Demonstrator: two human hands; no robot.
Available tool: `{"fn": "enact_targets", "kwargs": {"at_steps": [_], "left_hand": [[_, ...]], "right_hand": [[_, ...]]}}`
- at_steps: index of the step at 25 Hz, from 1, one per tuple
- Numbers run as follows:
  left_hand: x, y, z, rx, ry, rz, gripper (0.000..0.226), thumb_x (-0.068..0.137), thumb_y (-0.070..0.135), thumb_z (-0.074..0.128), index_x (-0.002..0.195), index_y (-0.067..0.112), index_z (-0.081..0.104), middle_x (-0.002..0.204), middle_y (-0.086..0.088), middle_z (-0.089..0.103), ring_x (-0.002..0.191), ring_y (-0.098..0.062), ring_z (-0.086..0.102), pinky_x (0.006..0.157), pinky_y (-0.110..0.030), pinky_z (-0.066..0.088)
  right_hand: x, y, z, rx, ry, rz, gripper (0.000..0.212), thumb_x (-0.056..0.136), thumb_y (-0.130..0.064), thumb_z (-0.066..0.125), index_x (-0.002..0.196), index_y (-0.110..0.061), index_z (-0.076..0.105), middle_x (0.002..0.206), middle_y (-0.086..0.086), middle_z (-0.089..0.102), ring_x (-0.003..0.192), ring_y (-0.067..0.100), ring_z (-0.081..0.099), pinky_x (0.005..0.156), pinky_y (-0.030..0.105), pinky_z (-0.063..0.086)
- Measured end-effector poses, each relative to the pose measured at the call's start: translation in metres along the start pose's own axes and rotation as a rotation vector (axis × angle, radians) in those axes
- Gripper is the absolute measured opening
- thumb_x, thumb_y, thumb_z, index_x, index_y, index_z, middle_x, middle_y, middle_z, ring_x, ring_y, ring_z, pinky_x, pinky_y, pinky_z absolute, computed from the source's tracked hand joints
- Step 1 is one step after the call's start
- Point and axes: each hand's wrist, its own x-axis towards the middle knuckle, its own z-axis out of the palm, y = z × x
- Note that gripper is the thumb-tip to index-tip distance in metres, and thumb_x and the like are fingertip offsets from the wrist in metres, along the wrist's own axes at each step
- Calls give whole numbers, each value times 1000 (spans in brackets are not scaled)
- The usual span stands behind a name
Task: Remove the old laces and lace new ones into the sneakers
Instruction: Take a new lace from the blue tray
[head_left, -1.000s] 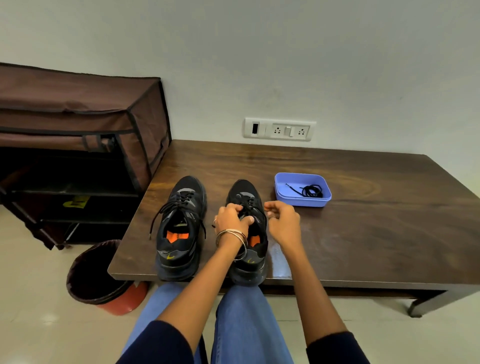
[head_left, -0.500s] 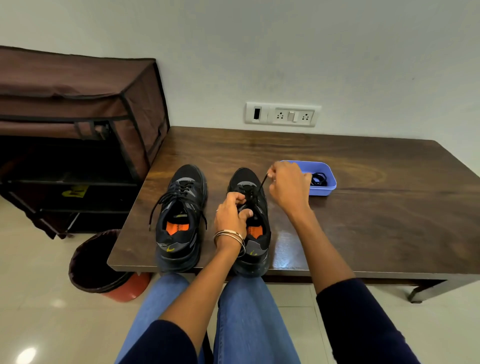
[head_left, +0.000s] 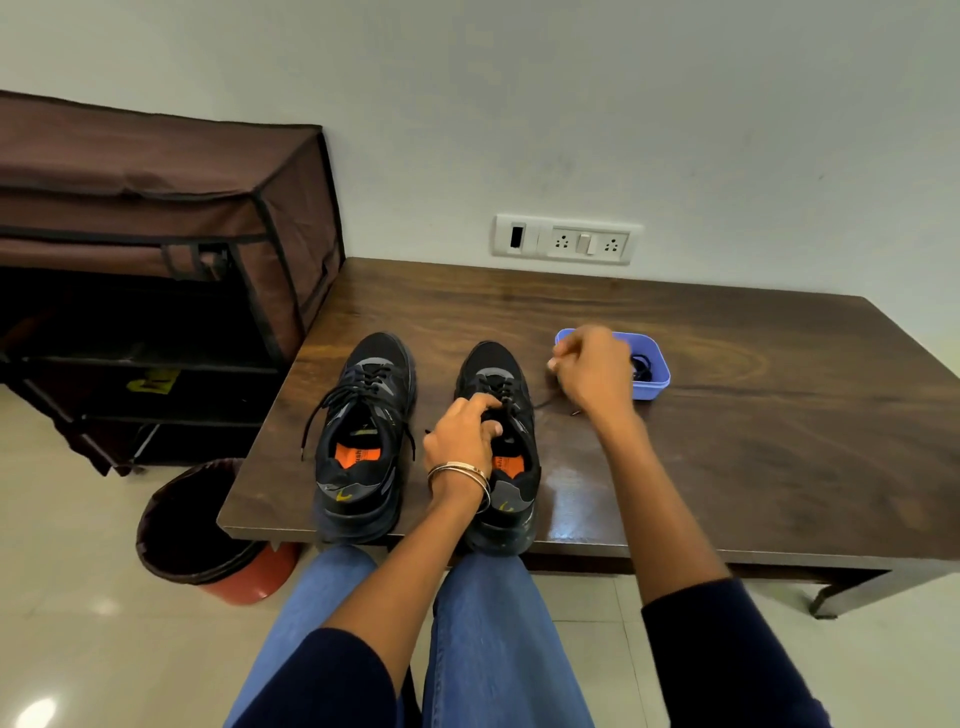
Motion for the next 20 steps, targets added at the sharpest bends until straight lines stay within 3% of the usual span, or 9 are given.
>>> {"fn": "enact_targets", "kwargs": {"at_steps": [2, 3, 7, 9, 11, 15, 18, 20], "left_hand": [[2, 0, -2, 3, -22, -26, 24, 92, 22, 55, 113, 32, 61, 109, 5, 61, 101, -17, 58, 78, -32, 37], [4, 0, -3, -13, -37, -31, 23, 91, 22, 56, 111, 32, 61, 109, 6, 61, 101, -17, 58, 81, -33, 39], [14, -7, -9, -61, -119, -53, 12, 91, 25, 60, 102, 28, 62, 101, 7, 56, 93, -14, 57, 81, -31, 43], [25, -12, -12, -95, -265, -27, 11, 92, 29, 58, 97, 21, 62, 96, 2, 55, 93, -21, 58, 84, -36, 45], [34, -12, -23, -307, -396, -78, 29, 93, 42, 53, 85, 16, 61, 89, -6, 60, 93, -31, 61, 85, -41, 48], [45, 6, -56, -728, -451, -448, 53, 86, 70, 42, 70, 21, 54, 74, 4, 57, 82, -15, 58, 76, -36, 49], [56, 18, -73, -1014, -356, -506, 56, 79, 74, 45, 62, 21, 52, 77, 5, 56, 82, -15, 56, 77, -40, 48], [63, 29, -86, -1293, -265, -494, 47, 83, 65, 52, 76, 19, 61, 84, 6, 59, 81, -15, 57, 73, -38, 49]], "right_hand": [[-16, 9, 29, 13, -261, 69, 12, 78, -15, 78, 84, -9, 68, 95, 10, 70, 91, 24, 65, 82, 34, 52], [-23, 12, 41, 4, -294, 82, 21, 74, -17, 81, 89, -9, 69, 97, 10, 70, 94, 25, 65, 84, 36, 53], [-37, 13, 61, 152, -172, -6, 53, 72, -2, 79, 122, -9, 62, 104, 6, 67, 97, 24, 64, 90, 40, 52], [-39, 17, 62, 240, -127, -27, 57, 73, 7, 72, 126, -11, 59, 99, 2, 65, 85, 18, 61, 82, 28, 53], [-45, 19, 64, 231, -112, -77, 56, 77, 11, 65, 128, -11, 59, 104, 3, 66, 85, 13, 58, 75, 14, 49], [-50, 22, 77, 263, -25, -114, 62, 74, 13, 60, 130, -14, 56, 113, 5, 65, 100, 22, 63, 91, 35, 52], [-50, 26, 81, 264, -1, -96, 67, 75, 14, 61, 133, -18, 53, 120, 4, 53, 101, 21, 61, 91, 37, 52], [-52, 26, 80, 274, -16, -138, 72, 76, 19, 56, 136, -20, 49, 128, 3, 47, 110, 20, 58, 92, 35, 52]]}}
